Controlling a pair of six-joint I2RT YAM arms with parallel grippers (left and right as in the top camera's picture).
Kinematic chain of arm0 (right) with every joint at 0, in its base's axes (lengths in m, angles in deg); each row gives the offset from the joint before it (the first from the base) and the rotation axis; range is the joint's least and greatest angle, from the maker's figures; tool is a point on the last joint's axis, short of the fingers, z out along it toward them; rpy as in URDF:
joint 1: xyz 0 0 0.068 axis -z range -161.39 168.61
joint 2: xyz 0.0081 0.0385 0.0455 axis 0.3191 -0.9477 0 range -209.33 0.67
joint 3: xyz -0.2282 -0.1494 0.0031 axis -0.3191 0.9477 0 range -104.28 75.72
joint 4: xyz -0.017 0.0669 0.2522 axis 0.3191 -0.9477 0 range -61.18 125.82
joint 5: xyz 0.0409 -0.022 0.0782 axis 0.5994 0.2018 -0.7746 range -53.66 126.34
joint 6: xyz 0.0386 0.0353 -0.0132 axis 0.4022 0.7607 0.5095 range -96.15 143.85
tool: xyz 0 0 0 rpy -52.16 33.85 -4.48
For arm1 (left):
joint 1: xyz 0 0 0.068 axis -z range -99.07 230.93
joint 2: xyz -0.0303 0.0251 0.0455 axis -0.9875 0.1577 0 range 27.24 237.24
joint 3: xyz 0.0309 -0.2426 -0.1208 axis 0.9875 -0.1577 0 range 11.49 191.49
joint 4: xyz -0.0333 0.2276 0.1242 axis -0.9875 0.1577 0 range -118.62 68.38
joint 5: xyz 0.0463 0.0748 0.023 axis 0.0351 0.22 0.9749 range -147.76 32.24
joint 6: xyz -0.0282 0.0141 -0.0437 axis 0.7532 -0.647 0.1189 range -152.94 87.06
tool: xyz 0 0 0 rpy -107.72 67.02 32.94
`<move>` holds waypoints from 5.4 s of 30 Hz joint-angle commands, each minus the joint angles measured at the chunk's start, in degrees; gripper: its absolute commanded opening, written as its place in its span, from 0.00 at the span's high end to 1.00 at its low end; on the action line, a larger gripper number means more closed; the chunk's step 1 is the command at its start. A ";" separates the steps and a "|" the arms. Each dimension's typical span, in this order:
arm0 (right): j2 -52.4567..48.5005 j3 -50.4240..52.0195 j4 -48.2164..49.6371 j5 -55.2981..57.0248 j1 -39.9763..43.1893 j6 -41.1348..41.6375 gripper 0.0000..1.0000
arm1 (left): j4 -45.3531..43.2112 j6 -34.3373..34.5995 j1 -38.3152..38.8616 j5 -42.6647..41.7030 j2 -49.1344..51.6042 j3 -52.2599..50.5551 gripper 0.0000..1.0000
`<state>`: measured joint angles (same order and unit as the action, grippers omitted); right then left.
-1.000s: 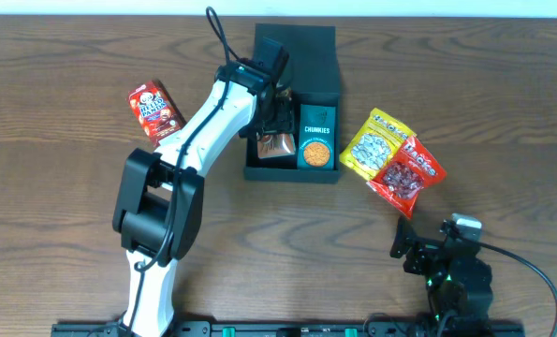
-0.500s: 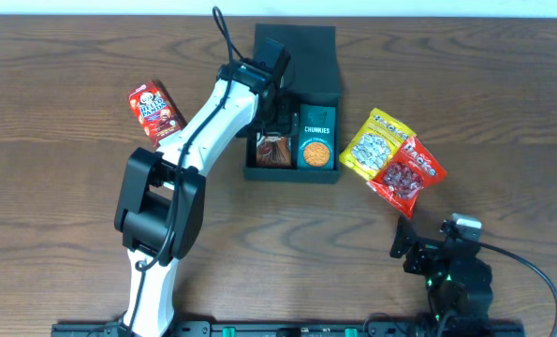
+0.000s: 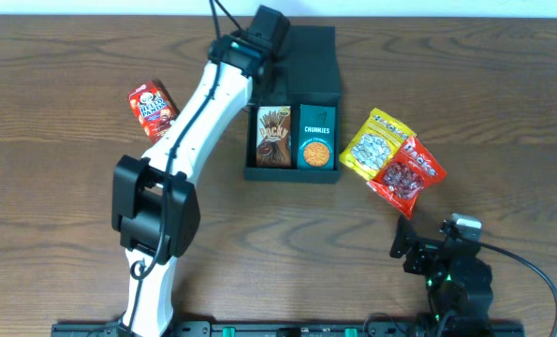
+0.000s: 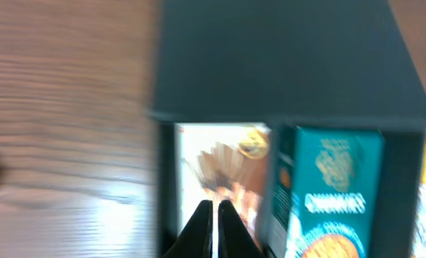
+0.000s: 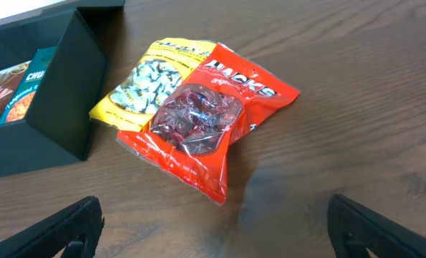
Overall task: Pack container
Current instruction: 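Carry the Pocky box into the green box beside the teal box, then release the Pocky box and move the left gripper to the Hello Panda box, then grasp the red Hello Panda box and lower it into the green box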
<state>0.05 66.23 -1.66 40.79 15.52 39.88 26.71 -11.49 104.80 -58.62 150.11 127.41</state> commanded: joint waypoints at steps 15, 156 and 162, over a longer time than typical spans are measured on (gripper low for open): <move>0.31 0.52 0.00 0.02 0.39 -0.68 0.01 | 6.62 16.94 -21.84 13.66 -1.46 1.09 0.23; 0.31 0.52 0.00 0.02 0.39 -0.68 0.01 | 4.61 12.83 13.51 -9.18 11.69 7.17 0.07; 0.31 0.52 -0.02 0.02 0.39 -0.68 0.01 | 7.54 12.81 13.22 -4.31 11.47 15.50 0.08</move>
<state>0.05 66.23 -1.66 40.81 15.52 39.88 33.29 1.37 117.90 -65.94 161.65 138.10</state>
